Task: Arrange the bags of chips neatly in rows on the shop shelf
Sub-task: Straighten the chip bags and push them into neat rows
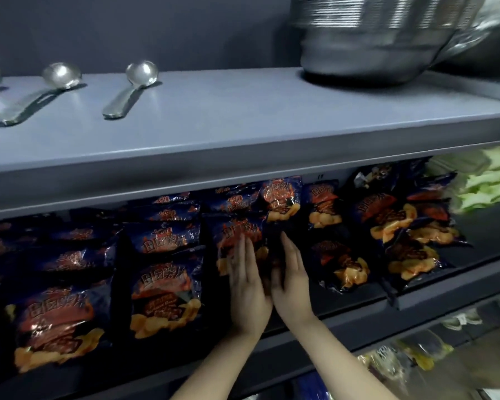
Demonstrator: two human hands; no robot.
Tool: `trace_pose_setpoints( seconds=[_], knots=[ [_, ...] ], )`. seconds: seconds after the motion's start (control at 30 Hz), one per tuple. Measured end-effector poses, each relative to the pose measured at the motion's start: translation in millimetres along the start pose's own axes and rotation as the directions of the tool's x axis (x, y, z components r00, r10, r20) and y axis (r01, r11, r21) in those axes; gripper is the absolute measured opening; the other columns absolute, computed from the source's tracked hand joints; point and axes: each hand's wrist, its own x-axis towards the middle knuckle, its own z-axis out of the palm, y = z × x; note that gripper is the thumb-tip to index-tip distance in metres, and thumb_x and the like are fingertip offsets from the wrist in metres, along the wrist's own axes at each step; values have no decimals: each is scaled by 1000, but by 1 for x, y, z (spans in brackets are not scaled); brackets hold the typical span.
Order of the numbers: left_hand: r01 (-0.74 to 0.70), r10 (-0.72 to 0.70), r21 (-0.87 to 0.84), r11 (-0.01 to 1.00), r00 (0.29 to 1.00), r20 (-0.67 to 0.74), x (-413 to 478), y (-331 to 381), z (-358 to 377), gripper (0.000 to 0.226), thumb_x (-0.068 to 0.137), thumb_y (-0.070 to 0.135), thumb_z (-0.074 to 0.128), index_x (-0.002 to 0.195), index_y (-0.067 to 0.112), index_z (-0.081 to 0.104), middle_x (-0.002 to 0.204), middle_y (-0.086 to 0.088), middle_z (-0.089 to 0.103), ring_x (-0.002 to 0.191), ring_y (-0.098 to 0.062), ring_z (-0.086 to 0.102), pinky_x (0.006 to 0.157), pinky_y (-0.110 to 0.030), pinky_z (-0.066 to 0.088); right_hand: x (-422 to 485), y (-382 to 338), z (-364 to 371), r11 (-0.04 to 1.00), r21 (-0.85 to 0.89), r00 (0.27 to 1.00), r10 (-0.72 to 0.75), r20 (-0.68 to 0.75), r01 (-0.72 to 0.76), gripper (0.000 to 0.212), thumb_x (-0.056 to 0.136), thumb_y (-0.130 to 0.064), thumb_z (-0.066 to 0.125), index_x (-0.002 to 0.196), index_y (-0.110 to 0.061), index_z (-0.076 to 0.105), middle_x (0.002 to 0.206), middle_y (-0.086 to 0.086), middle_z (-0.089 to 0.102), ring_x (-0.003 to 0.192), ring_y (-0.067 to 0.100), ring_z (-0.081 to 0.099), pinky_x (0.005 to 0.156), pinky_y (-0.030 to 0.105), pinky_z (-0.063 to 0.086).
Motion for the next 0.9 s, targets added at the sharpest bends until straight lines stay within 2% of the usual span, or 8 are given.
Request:
trace_pose_setpoints(
  seconds=[0.1,0.2,0.33,0.47,0.53,0.67,0.77,0.9],
  knots=[
    [-43,50,-169,985,998,37,4,13,4,78,85,18,56,148,19,11,156,7,5,145,-16,9,115,-42,20,3,-14,-27,993,-35,985,-117,-129,114,60,83,7,45,140,-10,36,142,6,39,134,3,31,109,11,24],
    [-104,154,-243,964,968,197,14,33,16,78,84,19,61,146,27,14,155,9,7,145,-14,5,116,-38,14,10,-15,-62,991,-96,959,-119,-256,97,48,87,2,43,135,-7,43,139,11,44,133,13,37,111,19,29],
    [-319,351,-147,936,831,433,21,51,37,81,79,26,54,147,31,10,156,9,-5,144,-16,-15,117,-43,0,4,4,-108,967,-244,963,0,-270,-69,48,85,2,45,131,-10,50,141,6,41,131,16,38,104,16,31],
    [-408,345,-35,912,717,605,28,60,56,83,79,41,56,147,33,9,157,8,-5,144,-24,-11,115,-46,-6,-16,32,-138,921,-335,957,108,-270,-198,47,82,8,47,122,-13,58,137,5,46,120,26,51,90,22,40],
    [-375,294,-1,927,726,621,27,62,62,78,79,40,58,146,32,19,157,4,10,143,-28,6,115,-47,4,-25,43,-148,911,-358,960,119,-252,-207,42,83,7,48,118,-13,61,132,3,50,107,27,58,83,17,38],
    [-334,277,4,943,789,548,24,57,71,74,72,36,67,137,27,34,145,-2,39,132,-28,36,105,-50,33,-30,57,-154,909,-375,983,155,-96,-180,44,84,5,47,122,-14,60,134,3,49,118,21,52,91,14,35],
    [-334,300,-35,942,792,532,28,53,71,78,71,32,72,138,26,33,143,-2,41,131,-26,39,103,-45,38,-25,62,-147,917,-385,994,111,10,-99,47,81,7,50,123,-12,60,135,6,49,125,22,47,98,19,37],
    [-303,306,-93,949,802,514,33,57,62,76,73,26,75,139,21,37,142,1,44,130,-17,41,102,-23,34,-15,72,-138,923,-383,999,30,11,-23,46,77,5,57,119,-14,64,129,4,55,126,22,45,103,30,41]
  ],
)
